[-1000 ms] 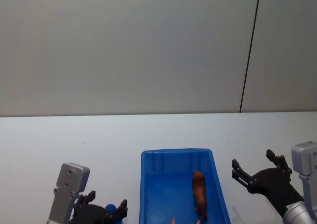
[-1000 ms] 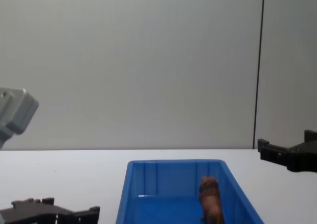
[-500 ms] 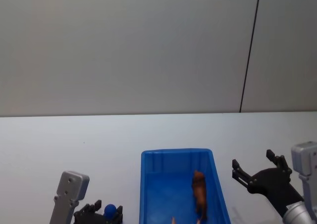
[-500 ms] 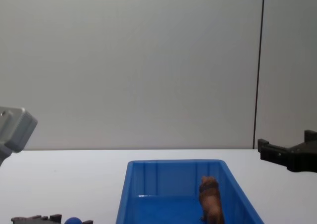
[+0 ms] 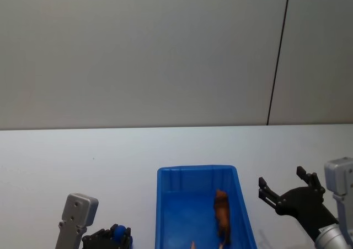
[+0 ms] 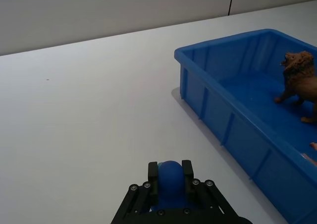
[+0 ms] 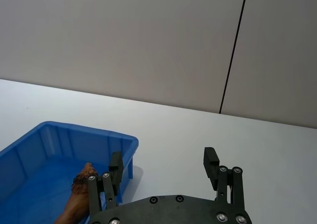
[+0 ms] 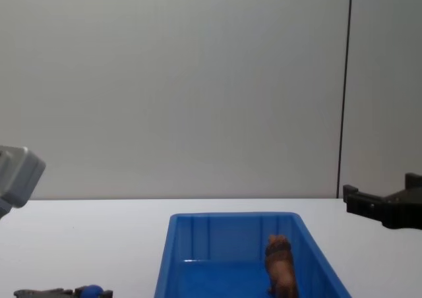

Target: Pick up the two dolls from the table and place them into the box.

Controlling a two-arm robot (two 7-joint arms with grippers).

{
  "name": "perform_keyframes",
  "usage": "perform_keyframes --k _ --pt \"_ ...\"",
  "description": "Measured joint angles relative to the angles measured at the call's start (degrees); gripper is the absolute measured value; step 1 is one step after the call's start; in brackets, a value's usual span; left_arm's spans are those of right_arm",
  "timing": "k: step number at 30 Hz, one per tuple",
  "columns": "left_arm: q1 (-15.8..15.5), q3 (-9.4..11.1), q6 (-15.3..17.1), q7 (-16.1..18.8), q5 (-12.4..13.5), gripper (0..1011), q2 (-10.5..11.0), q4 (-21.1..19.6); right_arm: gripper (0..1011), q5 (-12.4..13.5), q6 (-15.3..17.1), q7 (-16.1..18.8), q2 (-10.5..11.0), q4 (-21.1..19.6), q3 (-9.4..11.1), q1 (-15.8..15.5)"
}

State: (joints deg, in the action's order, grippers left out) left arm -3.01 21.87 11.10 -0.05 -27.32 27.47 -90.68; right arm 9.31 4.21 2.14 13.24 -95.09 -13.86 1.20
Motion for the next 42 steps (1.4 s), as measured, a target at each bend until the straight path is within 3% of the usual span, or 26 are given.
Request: perform_keyframes --k 18,35,37,41,42 --pt "-0.97 -0.41 -5.68 -2.64 3.72 187 -0.56 -2.64 1001 0.0 0.0 0.0 0.0 0.0 0.0 0.0" --pt "-6.37 0.71 -10.7 -13.65 7.81 99 -4.84 -1.88 1001 0.0 0.0 0.0 0.0 0.0 0.0 0.0" --pt "-6.87 0.91 -11.01 -14.7 8.02 193 -5.33 -1.53 1001 0.0 0.0 0.0 0.0 0.0 0.0 0.0" --pt "-8.09 1.35 -11.7 -17.19 8.65 264 -6.46 -0.66 1001 0.0 0.0 0.0 0.0 0.0 0.0 0.0" --pt "-8.54 1.52 -11.91 -17.91 8.87 335 -6.93 -0.32 1001 0.0 0.0 0.0 0.0 0.0 0.0 0.0"
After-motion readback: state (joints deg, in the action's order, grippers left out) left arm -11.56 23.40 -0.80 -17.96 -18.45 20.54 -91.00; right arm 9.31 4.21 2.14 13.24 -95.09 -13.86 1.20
